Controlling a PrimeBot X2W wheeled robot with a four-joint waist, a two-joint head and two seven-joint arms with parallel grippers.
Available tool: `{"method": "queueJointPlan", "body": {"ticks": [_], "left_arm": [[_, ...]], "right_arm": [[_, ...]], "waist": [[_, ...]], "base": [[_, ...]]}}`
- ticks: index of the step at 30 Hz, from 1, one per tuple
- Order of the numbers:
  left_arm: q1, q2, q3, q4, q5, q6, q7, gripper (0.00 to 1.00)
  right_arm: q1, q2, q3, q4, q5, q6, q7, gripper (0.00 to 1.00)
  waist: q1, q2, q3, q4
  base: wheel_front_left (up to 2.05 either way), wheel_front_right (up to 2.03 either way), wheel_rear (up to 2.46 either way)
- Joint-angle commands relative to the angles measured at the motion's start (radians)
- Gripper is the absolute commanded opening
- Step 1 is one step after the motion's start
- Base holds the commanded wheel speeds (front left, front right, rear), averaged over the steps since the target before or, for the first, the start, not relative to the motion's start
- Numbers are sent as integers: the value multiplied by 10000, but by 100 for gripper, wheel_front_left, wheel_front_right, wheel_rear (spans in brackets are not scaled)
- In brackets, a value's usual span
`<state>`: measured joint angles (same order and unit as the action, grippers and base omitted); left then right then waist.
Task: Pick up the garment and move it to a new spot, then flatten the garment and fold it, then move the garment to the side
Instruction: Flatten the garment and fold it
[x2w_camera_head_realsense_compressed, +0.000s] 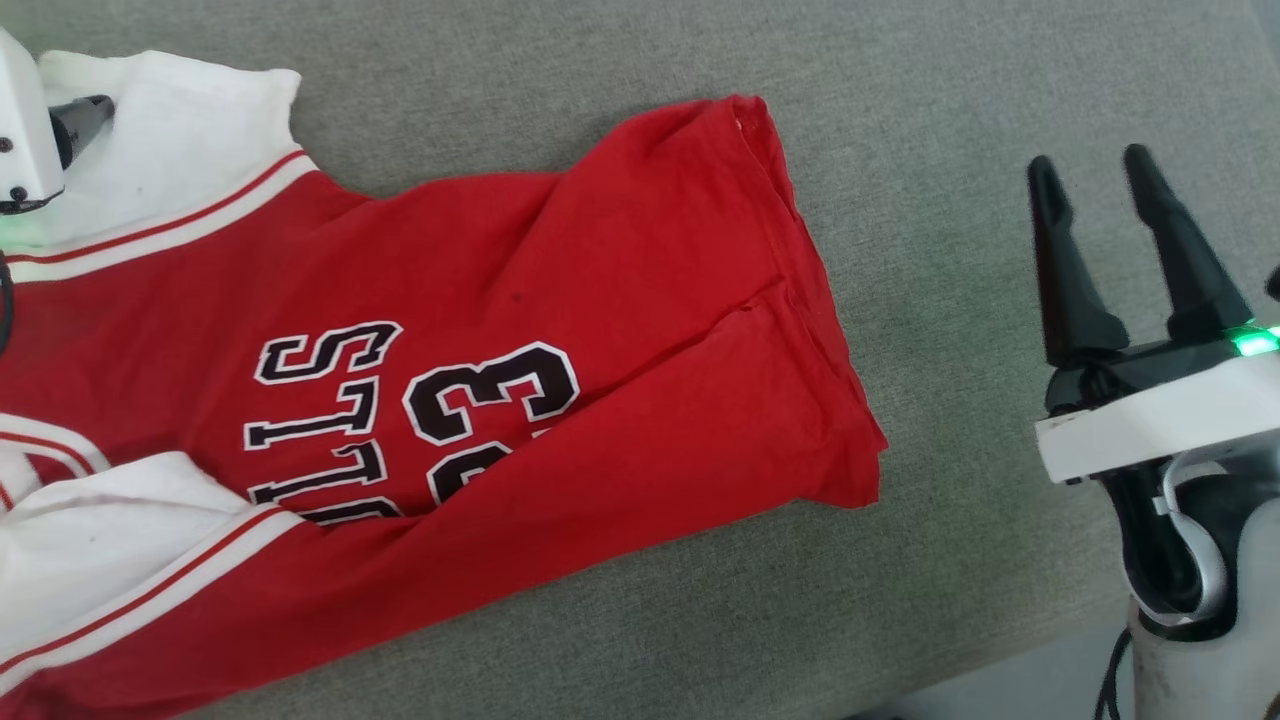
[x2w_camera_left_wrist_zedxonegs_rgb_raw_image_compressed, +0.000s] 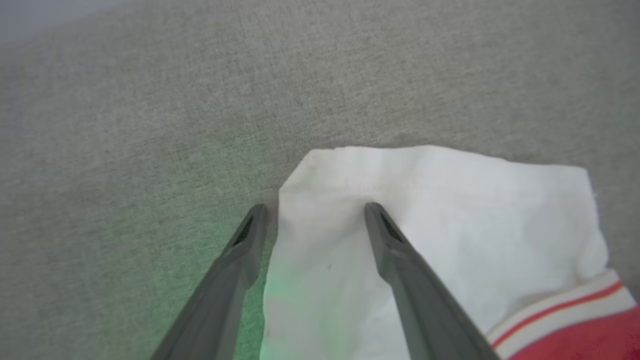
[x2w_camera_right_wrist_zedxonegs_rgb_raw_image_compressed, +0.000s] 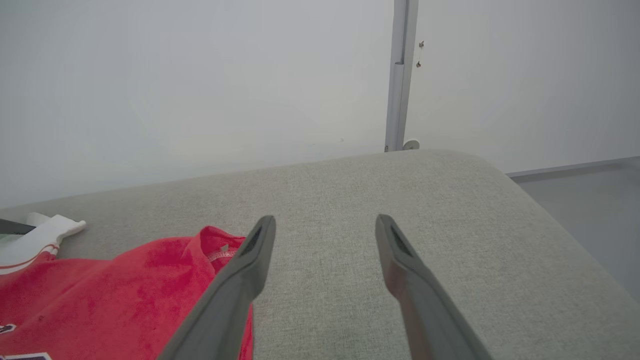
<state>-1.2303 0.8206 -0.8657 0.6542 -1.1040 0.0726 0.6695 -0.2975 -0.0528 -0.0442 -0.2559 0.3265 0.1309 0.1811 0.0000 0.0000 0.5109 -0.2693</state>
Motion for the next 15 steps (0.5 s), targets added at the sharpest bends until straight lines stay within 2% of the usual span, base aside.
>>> {"method": "queueJointPlan", "body": {"ticks": [1, 6, 7, 8, 10, 15], "left_arm": [[-243, -78, 13, 230, 88, -18, -14, 100], [-202, -467, -336, 1192, 164, 189, 688, 100], [-180, -560, -422, 1327, 164, 190, 883, 85], [-183, -649, -472, 1444, 145, 194, 1039, 0], [-244, -867, -544, 1580, 69, 221, 1330, 0], [-697, -1274, -616, 1761, 292, 28, 1123, 0]], "right_arm": [[-118, 27, 55, 55, 41, -5, 91, 100], [-415, 24, 493, 442, 122, -5, 743, 100], [-533, 26, 632, 553, 111, -5, 976, 100], [-675, 29, 791, 642, 79, -5, 1240, 100], [-1023, 23, 1031, 922, 149, -5, 1888, 100], [-2493, -69, 1649, 1942, 372, -5, 3502, 100]], "waist": [[0, 0, 145, -103], [0, 0, 323, -137], [0, 0, 353, -121], [0, 0, 383, -93], [0, 0, 445, -6], [0, 0, 578, 253]], "base": [[0, 0, 0], [0, 0, 0], [0, 0, 0], [0, 0, 0], [0, 0, 0], [0, 0, 0]]}}
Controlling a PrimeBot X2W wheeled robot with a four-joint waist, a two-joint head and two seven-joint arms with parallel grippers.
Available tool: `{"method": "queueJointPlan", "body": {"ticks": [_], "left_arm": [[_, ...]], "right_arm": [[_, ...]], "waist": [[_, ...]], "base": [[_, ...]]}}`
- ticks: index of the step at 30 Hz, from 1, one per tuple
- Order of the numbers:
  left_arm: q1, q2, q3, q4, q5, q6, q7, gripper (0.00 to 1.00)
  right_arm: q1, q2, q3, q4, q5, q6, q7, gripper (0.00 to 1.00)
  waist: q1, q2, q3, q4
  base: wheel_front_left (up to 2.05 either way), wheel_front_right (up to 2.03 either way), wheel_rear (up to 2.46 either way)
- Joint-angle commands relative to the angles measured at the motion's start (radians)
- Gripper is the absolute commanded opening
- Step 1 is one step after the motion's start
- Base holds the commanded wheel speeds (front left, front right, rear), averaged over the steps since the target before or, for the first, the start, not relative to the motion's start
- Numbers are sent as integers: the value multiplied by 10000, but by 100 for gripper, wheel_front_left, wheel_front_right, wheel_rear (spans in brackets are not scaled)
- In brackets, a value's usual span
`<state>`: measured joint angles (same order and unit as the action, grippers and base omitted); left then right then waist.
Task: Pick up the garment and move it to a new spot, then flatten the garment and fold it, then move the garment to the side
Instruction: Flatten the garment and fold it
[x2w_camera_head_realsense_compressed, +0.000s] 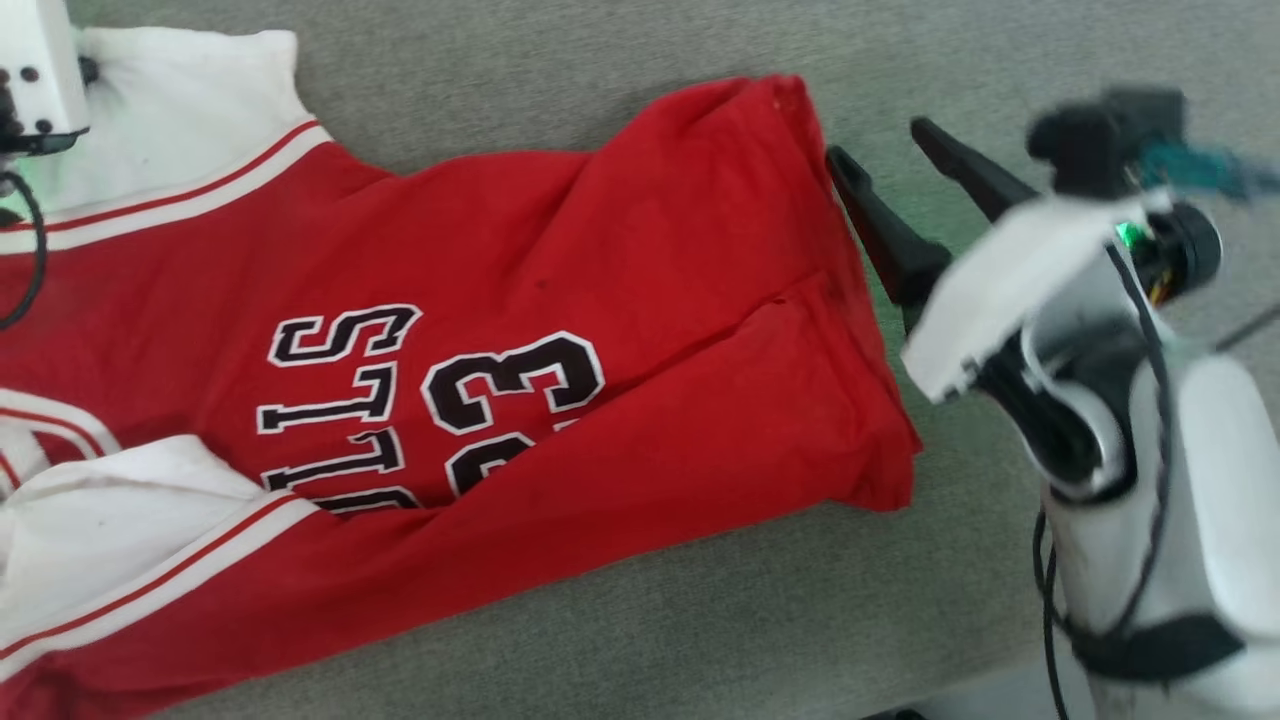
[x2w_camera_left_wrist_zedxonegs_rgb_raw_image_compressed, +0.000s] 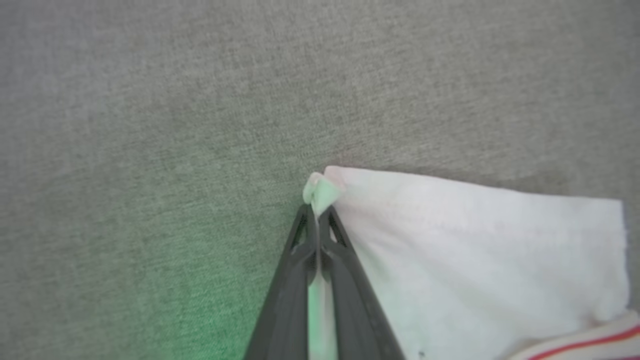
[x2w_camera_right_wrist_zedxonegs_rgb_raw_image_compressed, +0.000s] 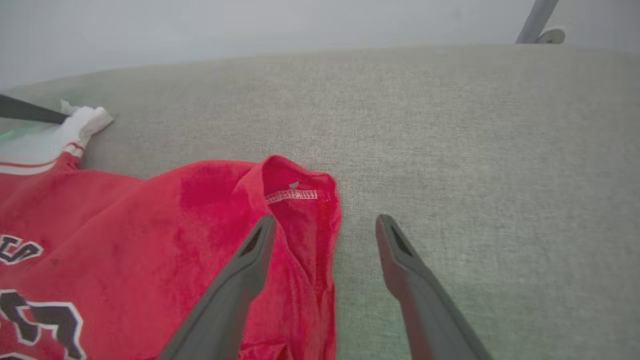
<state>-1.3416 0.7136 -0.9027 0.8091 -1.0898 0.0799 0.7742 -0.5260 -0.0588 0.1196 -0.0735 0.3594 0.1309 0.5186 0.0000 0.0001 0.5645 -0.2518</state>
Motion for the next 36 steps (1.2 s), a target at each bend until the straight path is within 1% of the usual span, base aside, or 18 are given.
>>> {"method": "queueJointPlan", "body": {"ticks": [1, 6, 10, 16, 17, 18, 19, 20, 21, 23, 28, 29, 30, 36], "left_arm": [[333, -298, -255, 231, 193, -105, -13, 0], [-26, -684, -302, 490, 220, -363, -207, 0], [-215, -940, -308, 716, 235, -564, -368, 0], [-367, -1228, -335, 1058, 253, -800, -601, 0], [-367, -1228, -335, 1058, 253, -800, -601, 0], [-386, -1264, -361, 1119, 288, -812, -628, 0], [-398, -1310, -384, 1179, 313, -858, -659, 0], [-425, -1349, -374, 1227, 317, -879, -703, 0], [-503, -1439, -351, 1324, 330, -896, -867, 0], [-574, -1533, -303, 1412, 299, -971, -1022, 0], [-751, -1674, -305, 1491, 353, -1224, -1361, 0], [-751, -1674, -305, 1491, 353, -1224, -1361, 0], [-785, -1703, -278, 1478, 308, -1340, -1470, 0], [-602, -1641, -331, 1162, 225, -1622, -1474, 0]], "right_arm": [[-567, -156, 196, 394, -13, -5, 435, 100], [-2209, -480, 732, 2029, -177, -5, 1749, 100], [-3187, -559, 1185, 3233, -144, -7, 2556, 100], [-3802, -614, 1804, 5013, -94, -5, 3975, 100], [-3802, -614, 1804, 5013, -94, -5, 3975, 100], [-3820, -609, 1983, 5254, -59, -5, 4300, 100], [-3823, -620, 2121, 5398, 39, -4, 4544, 44], [-3848, -631, 2189, 5486, 127, -2, 4676, 0], [-4038, -738, 2202, 5570, 205, -4, 4706, 0], [-4178, -859, 2118, 5479, 239, -8, 4380, 0], [-4135, -1154, 2089, 5208, 324, -13, 3661, 0], [-4135, -1154, 2089, 5208, 324, -13, 3661, 0], [-4033, -1292, 2064, 5079, 340, -13, 3356, 0], [-3411, -1837, 1911, 4517, 407, -11, 2758, 0]], "waist": [[0, -1, 67, 137], [0, -1, 162, 435], [0, -1, 222, 656], [0, -1, 206, 892], [0, -1, 206, 892], [0, -1, 186, 925], [0, -1, 160, 957], [0, -1, 131, 987], [0, -1, 57, 1072], [0, -1, -49, 1166], [0, -1, -452, 1459], [0, -1, -452, 1459], [0, -1, -663, 1588], [0, -1, -1323, 2012]], "base": [[0, 0, 0], [0, 0, 0], [0, 0, 0], [0, 0, 0], [0, 0, 0], [0, 0, 0], [0, 0, 0], [0, 0, 0], [0, 0, 0], [0, 0, 0], [0, 0, 0], [0, 0, 0], [0, 0, 0], [0, 0, 0]]}}
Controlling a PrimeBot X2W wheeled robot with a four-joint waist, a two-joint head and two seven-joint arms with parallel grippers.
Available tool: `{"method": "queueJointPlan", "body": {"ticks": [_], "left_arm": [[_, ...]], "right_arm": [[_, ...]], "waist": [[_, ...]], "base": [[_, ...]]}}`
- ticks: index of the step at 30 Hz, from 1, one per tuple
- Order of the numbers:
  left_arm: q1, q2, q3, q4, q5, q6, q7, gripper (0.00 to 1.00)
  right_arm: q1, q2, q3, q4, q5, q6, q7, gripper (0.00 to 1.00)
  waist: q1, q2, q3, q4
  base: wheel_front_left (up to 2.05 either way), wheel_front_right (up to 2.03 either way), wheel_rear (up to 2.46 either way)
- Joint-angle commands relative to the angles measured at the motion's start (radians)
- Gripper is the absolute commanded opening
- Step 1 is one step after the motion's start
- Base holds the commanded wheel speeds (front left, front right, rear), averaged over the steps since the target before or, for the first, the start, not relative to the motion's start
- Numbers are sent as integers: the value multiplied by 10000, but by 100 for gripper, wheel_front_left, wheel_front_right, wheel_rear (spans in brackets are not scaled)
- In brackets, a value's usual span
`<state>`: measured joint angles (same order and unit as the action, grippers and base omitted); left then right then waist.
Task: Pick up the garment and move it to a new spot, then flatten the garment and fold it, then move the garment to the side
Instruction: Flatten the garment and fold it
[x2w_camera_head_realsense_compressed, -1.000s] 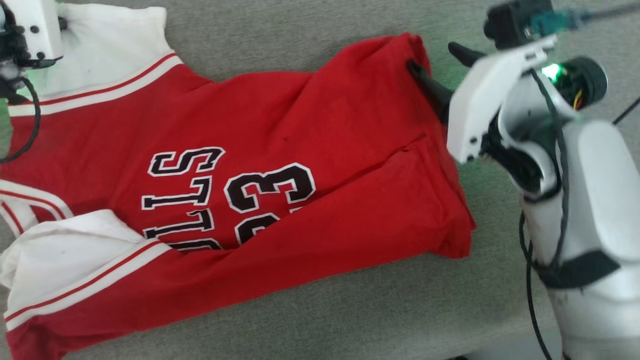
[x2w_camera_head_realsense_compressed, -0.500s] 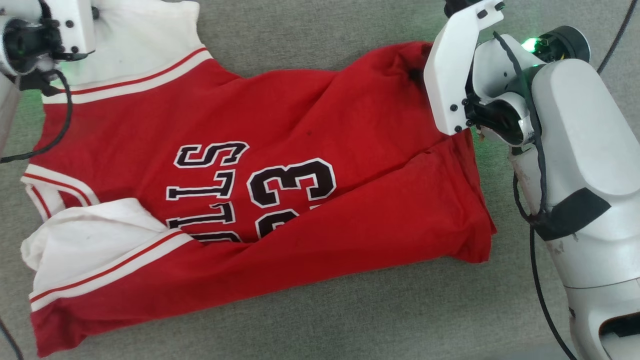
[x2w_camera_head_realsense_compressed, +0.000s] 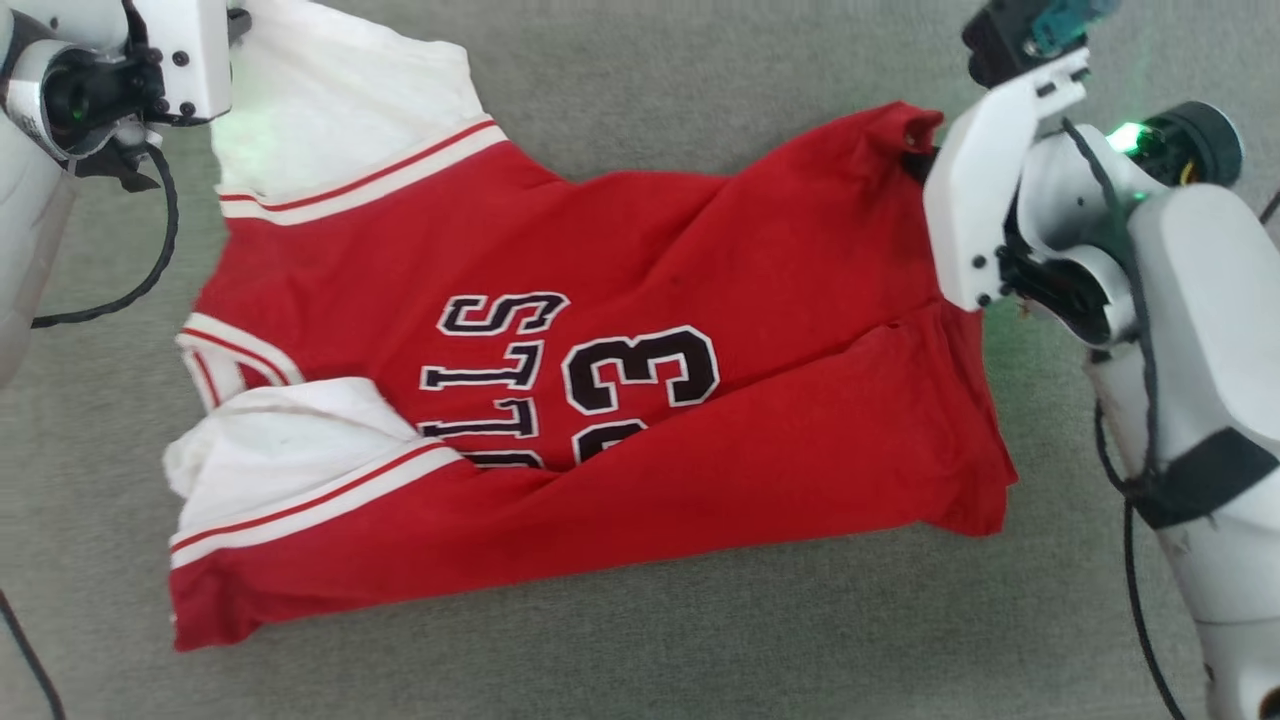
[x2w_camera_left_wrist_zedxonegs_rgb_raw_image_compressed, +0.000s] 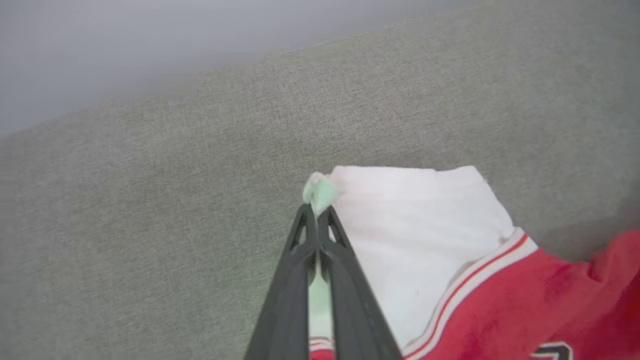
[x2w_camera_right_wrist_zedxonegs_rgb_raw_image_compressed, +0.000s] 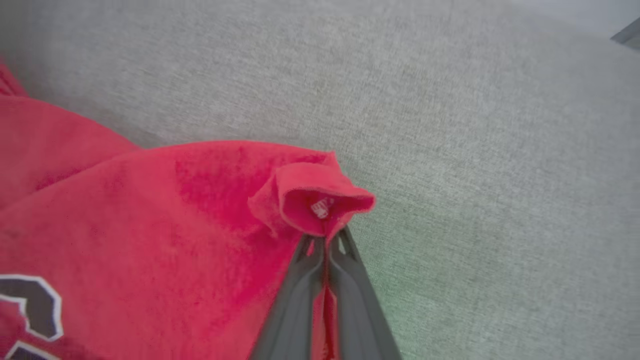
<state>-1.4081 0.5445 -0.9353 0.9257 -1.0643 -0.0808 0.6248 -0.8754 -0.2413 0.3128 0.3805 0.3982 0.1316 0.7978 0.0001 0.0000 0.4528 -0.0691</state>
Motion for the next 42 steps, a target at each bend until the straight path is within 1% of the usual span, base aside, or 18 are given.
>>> {"method": "queueJointPlan", "body": {"ticks": [1, 6, 9, 11, 16, 18, 24, 25, 27, 30, 32, 34, 35, 38, 39, 40, 41, 42], "left_arm": [[104, 94, -24, -115, -33, -58, 22, 0], [527, 420, -92, -910, -182, -164, 198, 0], [882, 715, -118, -1685, -285, -1, 394, 0], [1229, 972, -180, -2370, -332, 245, 605, 0], [2214, 1830, -289, -4662, -497, 1316, 1292, 0], [2708, 2290, -361, -5762, -563, 1889, 1582, 0], [4282, 3742, -432, -9142, -1013, 3829, 2180, 0], [4282, 3742, -432, -9142, -1013, 3829, 2180, 0], [4803, 4198, -506, -10097, -1012, 4387, 2254, 0], [5641, 4616, -590, -11126, -1297, 5066, 2116, 0], [6152, 4754, -652, -11493, -1490, 5398, 1953, 0], [6672, 4732, -774, -11595, -1673, 5547, 1787, 0], [6855, 4685, -841, -11537, -1657, 5562, 1675, 0], [7340, 4347, -959, -11012, -1866, 5356, 1320, 0], [7459, 4232, -975, -10743, -1963, 5265, 1209, 0], [7545, 4095, -964, -10469, -2007, 5152, 1066, 0], [7585, 3997, -954, -10180, -2007, 5021, 919, 0], [7646, 3875, -934, -9887, -2060, 4921, 790, 0]], "right_arm": [[193, -112, -55, -149, 23, -19, -146, 0], [836, -570, -110, -877, 152, -19, -550, 0], [1290, -889, -223, -1362, 231, -19, -536, 0], [1634, -1063, -295, -1748, 302, -19, -490, 0], [2520, -1574, -497, -2736, 459, -19, -405, 0], [2890, -1702, -627, -3088, 527, -19, -366, 0], [4113, -2052, -823, -4080, 806, -19, -170, 0], [4113, -2052, -823, -4080, 806, -19, -170, 0], [4565, -2132, -967, -4310, 876, -19, -122, 0], [5227, -2109, -1168, -4428, 967, -19, -28, 0], [5557, -2048, -1297, -4352, 893, -19, -45, 0], [5843, -1905, -1299, -4149, 947, -19, -22, 0], [5918, -1827, -1306, -4044, 984, -19, -75, 0], [5978, -1618, -1217, -3528, 966, -19, -196, 0], [5922, -1540, -1170, -3369, 954, -19, -270, 17], [5880, -1505, -1134, -3158, 887, -19, -290, 41], [5836, -1461, -1084, -3029, 843, -19, -338, 100], [5778, -1436, -1037, -2927, 821, -19, -377, 100]], "waist": [[-1, 0, -311, 250], [-1, 0, -827, 561], [-1, 0, -1080, 747], [-1, 0, -1229, 869], [-1, 0, -1522, 1108], [-1, 0, -1609, 1168], [-1, 0, -1773, 1216], [-1, 0, -1773, 1216], [-1, 0, -1807, 1210], [-1, 0, -1841, 1189], [-1, 0, -1852, 1162], [-1, 0, -1866, 1129], [-1, 0, -1873, 1110], [-1, 0, -1924, 1069], [-1, 0, -1946, 1053], [-1, 0, -1983, 1041], [-1, 0, -2009, 1032], [-1, 0, -2038, 1025]], "base": [[0, 0, 0], [0, 0, 0], [0, 0, 0], [0, 0, 0], [0, 0, 0], [0, 0, 0], [0, 0, 0], [0, 0, 0], [0, 0, 0], [0, 0, 0], [0, 0, 0], [0, 0, 0], [0, 0, 0], [0, 0, 0], [0, 0, 0], [0, 0, 0], [0, 0, 0], [0, 0, 0]]}}
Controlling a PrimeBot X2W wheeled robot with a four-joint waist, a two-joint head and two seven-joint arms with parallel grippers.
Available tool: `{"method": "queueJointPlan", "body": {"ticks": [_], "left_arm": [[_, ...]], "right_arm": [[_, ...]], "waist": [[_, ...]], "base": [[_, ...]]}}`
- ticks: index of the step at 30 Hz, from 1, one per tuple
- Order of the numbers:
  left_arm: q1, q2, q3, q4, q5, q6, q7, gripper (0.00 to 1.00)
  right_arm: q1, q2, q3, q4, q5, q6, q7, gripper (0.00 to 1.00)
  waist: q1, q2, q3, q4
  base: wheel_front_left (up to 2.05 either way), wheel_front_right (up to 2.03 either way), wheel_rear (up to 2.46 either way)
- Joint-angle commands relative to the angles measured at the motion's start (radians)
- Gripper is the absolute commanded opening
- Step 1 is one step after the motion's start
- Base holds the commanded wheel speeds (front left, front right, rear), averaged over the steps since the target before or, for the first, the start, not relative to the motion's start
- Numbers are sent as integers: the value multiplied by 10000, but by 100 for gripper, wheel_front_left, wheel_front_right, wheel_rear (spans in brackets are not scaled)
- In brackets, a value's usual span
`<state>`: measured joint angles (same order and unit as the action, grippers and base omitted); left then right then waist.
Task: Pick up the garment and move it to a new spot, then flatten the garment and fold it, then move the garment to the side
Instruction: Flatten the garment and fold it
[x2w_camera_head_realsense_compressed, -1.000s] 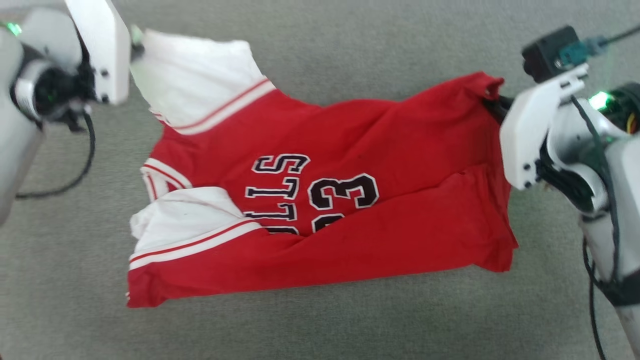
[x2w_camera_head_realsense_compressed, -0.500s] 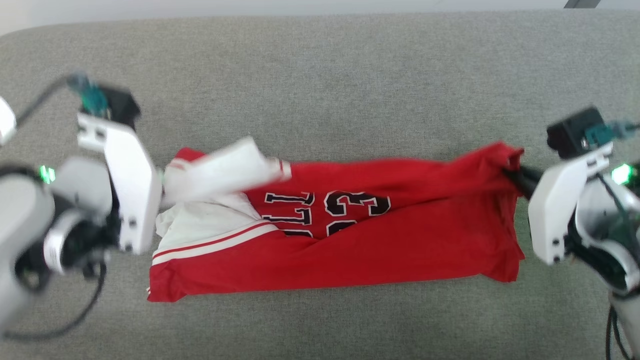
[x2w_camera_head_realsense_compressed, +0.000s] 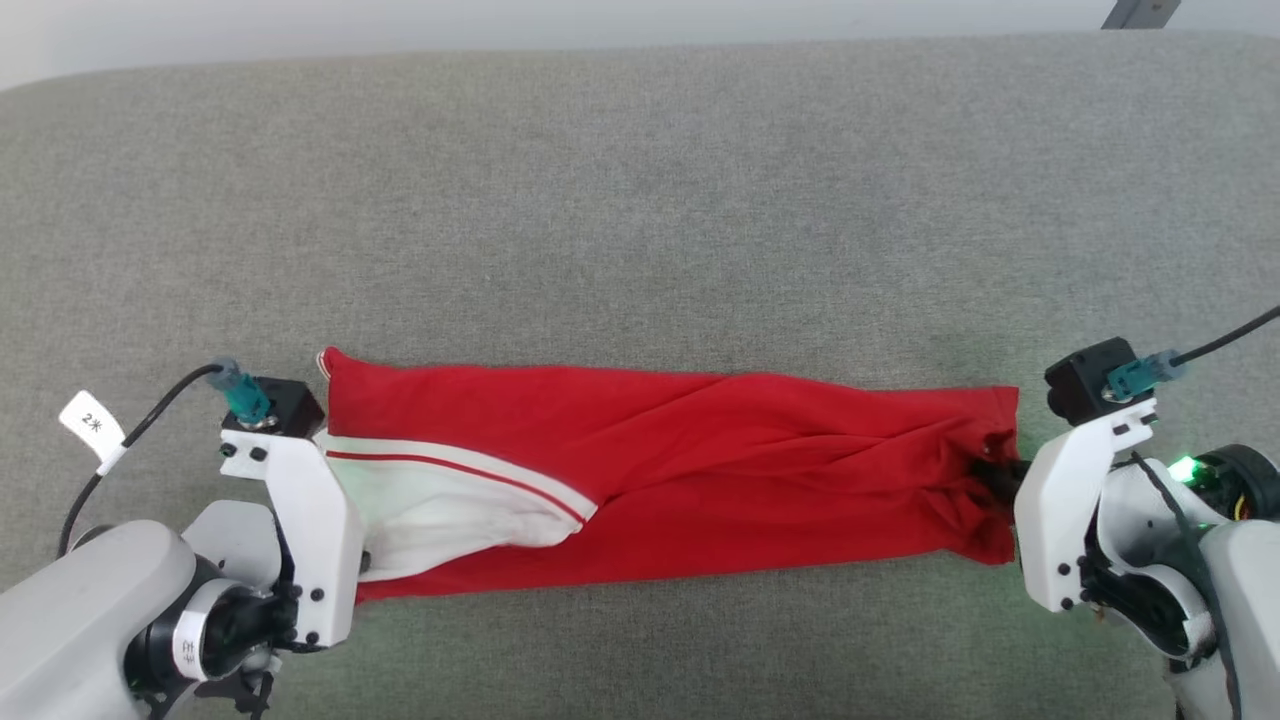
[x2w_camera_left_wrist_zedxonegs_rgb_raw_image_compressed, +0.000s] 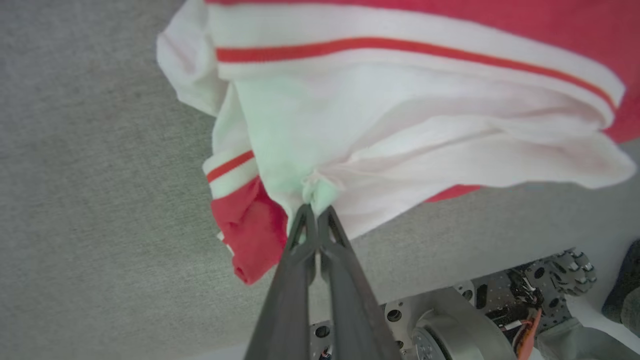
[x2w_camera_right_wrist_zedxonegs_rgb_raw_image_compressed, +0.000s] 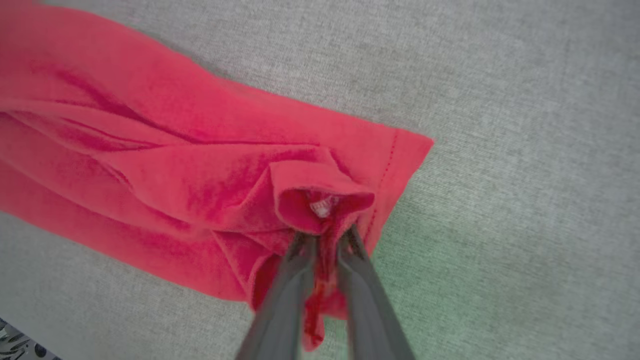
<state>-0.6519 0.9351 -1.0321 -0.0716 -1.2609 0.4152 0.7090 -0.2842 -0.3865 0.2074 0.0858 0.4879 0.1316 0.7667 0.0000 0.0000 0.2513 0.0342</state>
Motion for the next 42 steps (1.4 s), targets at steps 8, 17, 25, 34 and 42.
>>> {"method": "queueJointPlan", "body": {"ticks": [8, 17, 25, 34, 42], "left_arm": [[514, -335, 387, 1120, 10, -768, -1622, 100], [1409, -120, 1155, 614, 688, -1201, -4847, 100], [2520, -206, 1909, 413, 1253, -1103, -8244, 100], [3853, -583, 2817, 584, 1116, -999, -9674, 100], [5456, -2021, 5420, 729, 2669, -1418, -9745, 100]], "right_arm": [[147, -13, -89, -49, 181, -19, -27, 100], [684, 102, -1208, -663, 327, -13, 621, 100], [440, 225, -1903, 270, 374, -13, 1066, 100], [-138, 164, -1614, 1915, 687, -13, 1246, 100], [-476, 381, -413, 3292, 1915, 25, 1952, 0]], "waist": [[0, 0, -453, -48], [0, 0, -744, 117], [0, 0, -684, 692], [0, 0, -564, 1291], [0, 0, -493, 1688]], "base": [[0, 0, 0], [0, 0, 0], [0, 0, 0], [0, 0, 0], [0, 0, 0]]}}
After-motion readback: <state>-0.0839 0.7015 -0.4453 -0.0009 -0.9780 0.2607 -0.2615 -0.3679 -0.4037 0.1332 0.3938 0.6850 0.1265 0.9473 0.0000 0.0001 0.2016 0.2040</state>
